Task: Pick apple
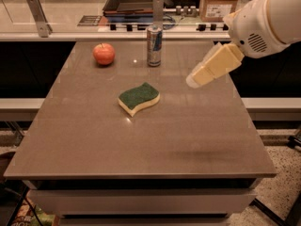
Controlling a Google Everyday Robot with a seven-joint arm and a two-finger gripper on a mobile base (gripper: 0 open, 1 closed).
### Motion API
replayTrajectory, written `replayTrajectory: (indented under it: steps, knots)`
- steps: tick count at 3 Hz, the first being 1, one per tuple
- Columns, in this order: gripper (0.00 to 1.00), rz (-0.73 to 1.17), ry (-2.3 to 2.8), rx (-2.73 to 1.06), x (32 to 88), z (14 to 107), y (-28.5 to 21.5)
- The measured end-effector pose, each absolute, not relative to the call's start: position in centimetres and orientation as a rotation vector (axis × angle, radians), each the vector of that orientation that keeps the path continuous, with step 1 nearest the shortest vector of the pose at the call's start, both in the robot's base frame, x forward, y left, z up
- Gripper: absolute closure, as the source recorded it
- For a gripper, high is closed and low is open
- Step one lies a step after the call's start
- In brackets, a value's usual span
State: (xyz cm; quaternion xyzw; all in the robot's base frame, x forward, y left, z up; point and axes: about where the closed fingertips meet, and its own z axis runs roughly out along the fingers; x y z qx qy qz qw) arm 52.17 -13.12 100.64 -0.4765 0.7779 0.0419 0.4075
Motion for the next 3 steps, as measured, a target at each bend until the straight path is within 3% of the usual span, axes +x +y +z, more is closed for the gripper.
replayTrajectory:
  steps: [3]
  knots:
    - [0.0, 0.13, 1.918, -1.095, 55.1, 101.46, -10.72]
